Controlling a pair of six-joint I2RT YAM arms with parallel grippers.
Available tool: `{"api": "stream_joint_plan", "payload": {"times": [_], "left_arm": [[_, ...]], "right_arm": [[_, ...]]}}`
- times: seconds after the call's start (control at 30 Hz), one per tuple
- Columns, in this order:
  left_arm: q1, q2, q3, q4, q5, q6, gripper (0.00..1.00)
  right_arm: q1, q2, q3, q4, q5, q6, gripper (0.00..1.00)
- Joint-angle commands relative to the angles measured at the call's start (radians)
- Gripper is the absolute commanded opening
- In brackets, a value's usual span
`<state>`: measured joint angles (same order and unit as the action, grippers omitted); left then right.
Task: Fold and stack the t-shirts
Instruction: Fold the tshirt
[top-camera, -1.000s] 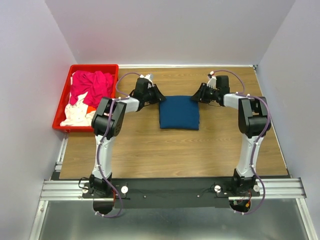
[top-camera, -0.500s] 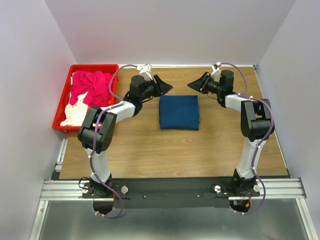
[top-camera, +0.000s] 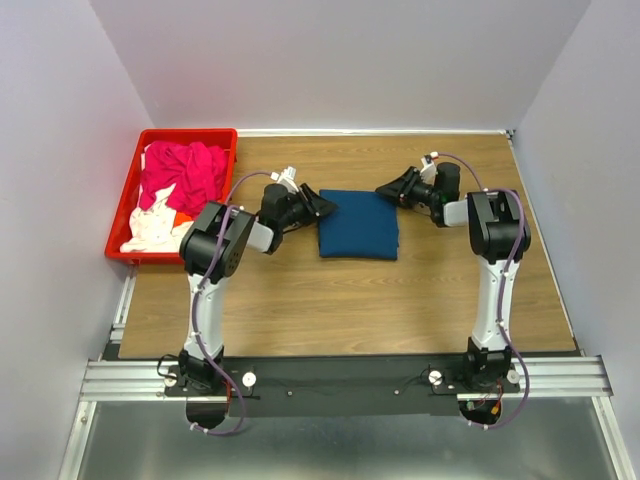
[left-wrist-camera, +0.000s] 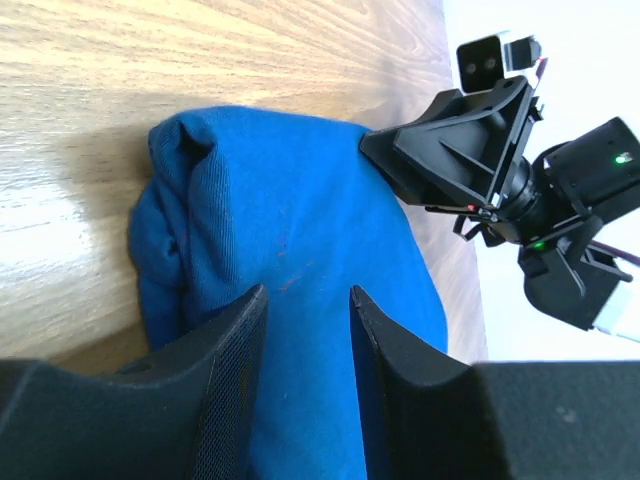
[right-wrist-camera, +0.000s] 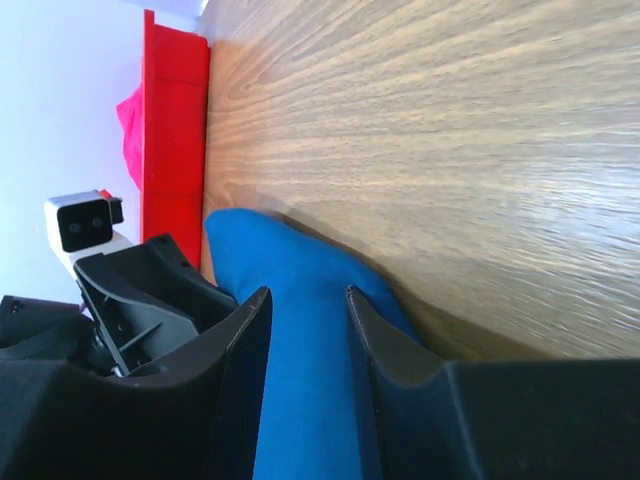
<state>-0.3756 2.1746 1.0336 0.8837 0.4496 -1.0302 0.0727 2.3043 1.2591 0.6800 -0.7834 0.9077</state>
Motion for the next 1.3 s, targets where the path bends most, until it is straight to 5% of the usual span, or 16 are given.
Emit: {"api": "stream_joint_plan", "payload": {"times": [0.0, 0.4, 0.7, 0.83, 1.0, 1.27], "left_arm": [[0.012, -0.088, -0.036, 0.029, 0.008, 0.011, 0.47], [-0.098, -0.427, -0.17, -0.111, -0.04, 0.085, 0.49], [-0.137, -0.256, -0.328, -0.031, -0.02, -0.039, 0.47], [-0.109, -0.222, -0.42, 0.041, 0.004, -0.105, 0.45], [-0.095, -0.311, -0.492, 0.025, -0.012, -0.079, 0.45], [-0.097, -0.548, -0.445, -0.214, -0.132, 0.059, 0.5]], "right_arm": [[-0.017, -0.02, -0.015, 0.018, -0.068, 0.008, 0.42], [0.025, -0.442, -0.406, 0.19, -0.174, 0.129, 0.48], [0.027, -0.286, -0.61, 0.234, -0.174, 0.094, 0.49], [0.016, -0.236, -0.638, 0.265, -0.166, 0.088, 0.48], [0.021, -0.359, -0.644, 0.26, -0.189, 0.127, 0.48], [0.185, -0.427, -0.538, 0.262, -0.202, 0.24, 0.5]]}}
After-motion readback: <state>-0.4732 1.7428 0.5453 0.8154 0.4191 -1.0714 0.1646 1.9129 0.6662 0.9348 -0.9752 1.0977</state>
